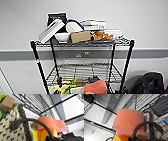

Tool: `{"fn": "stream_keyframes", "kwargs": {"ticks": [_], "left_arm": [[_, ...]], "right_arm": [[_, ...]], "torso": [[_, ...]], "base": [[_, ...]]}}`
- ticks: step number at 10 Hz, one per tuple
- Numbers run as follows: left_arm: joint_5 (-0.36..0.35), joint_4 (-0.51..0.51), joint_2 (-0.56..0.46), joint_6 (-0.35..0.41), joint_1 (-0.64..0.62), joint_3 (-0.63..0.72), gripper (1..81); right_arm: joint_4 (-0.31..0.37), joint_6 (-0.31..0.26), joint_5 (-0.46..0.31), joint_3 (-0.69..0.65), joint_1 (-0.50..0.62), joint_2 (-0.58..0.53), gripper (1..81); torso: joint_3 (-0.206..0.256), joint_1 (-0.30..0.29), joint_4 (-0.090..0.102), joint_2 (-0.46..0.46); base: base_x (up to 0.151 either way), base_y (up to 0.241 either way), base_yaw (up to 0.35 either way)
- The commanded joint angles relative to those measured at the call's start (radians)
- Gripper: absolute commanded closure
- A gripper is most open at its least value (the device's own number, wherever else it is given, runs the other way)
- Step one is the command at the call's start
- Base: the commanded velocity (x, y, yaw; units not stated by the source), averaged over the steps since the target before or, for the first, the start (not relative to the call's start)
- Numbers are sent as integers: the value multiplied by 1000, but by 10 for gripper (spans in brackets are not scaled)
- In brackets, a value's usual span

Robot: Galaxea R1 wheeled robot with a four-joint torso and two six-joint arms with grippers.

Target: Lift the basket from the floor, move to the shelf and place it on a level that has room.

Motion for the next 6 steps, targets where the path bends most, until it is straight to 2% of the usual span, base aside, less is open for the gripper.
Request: {"fn": "stream_keyframes", "kwargs": {"ticks": [1,6], "left_arm": [[-7,10,-36,0,-176,151,811],[-13,8,-110,-2,-250,303,811]], "right_arm": [[-4,14,-12,153,180,-44,811],[-4,42,-6,264,240,-113,811]], "torso": [[0,0,0,0],[0,0,0,0]], "base": [[0,0,0],[0,0,0]]}}
